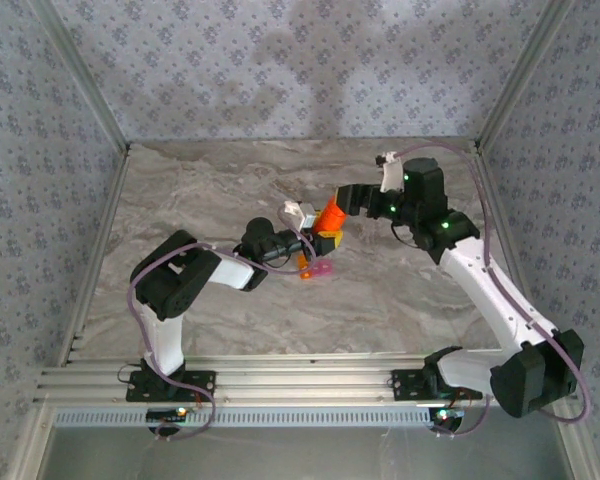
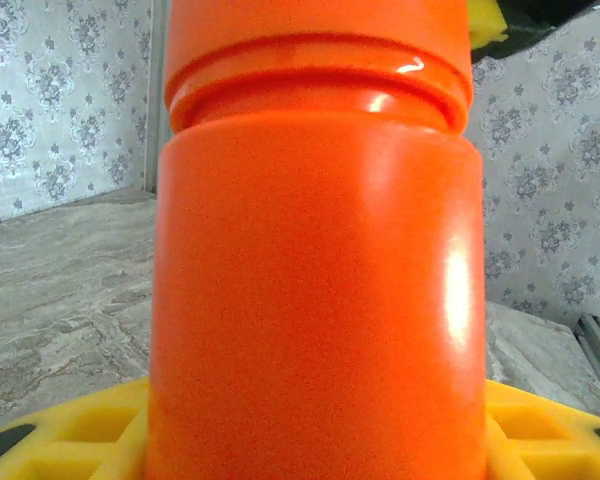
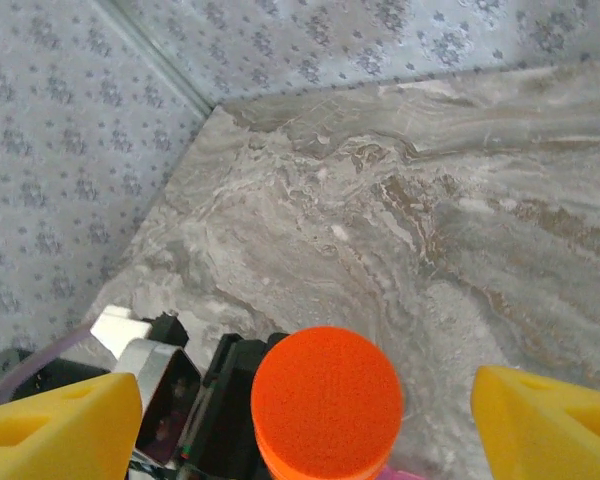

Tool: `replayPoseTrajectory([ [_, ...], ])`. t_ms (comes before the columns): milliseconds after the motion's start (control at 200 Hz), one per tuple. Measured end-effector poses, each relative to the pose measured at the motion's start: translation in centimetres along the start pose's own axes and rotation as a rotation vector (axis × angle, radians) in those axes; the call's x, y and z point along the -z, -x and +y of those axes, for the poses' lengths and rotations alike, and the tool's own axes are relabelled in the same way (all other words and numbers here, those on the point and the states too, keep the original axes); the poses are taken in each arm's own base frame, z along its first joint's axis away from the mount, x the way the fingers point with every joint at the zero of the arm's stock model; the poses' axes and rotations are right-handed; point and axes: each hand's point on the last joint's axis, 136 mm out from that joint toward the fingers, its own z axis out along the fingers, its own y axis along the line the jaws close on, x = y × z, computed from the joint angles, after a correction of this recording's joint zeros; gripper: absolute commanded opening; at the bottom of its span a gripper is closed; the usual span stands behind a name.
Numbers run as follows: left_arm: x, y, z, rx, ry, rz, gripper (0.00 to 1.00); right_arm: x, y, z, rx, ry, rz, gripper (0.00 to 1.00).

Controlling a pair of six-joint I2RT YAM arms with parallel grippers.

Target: Sort the pills into containers

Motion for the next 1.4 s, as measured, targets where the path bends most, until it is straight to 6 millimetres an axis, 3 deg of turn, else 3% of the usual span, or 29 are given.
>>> replayPoseTrajectory([
  [330, 0.0, 0.0, -0.1, 0.0, -0.005, 0.001, 0.0, -2.9, -2.4, -0.9, 0.083, 0.116, 0.127, 0.74],
  [725, 0.0, 0.0, -0.1, 0.0, -0.005, 0.001, 0.0, -3.7, -3.2, -0.6, 0.091, 0.159, 0.162, 0.64],
  [940, 0.0, -0.1, 0.0, 0.002, -0.003, 0.004, 0.0, -4.2, -3.8, -0.5, 0.09, 0.174, 0.185, 0.43],
  [1089, 0.0, -0.1, 0.0, 0.002, -0.003, 0.004, 0.0, -4.2, -3.9, -0.3, 0.076, 0.174, 0.188, 0.36],
  [1239, 0.1, -0.1, 0.3, 0.008, 0.009, 0.006, 0.0, -4.8, -4.0, -0.3, 0.024, 0.135, 0.171, 0.35],
  [1399, 0.3, -1.1, 1.0, 0.032, 0.027, 0.036, 0.0, -5.7, -4.6, -0.8, -0.082, -0.021, 0.115, 0.35],
])
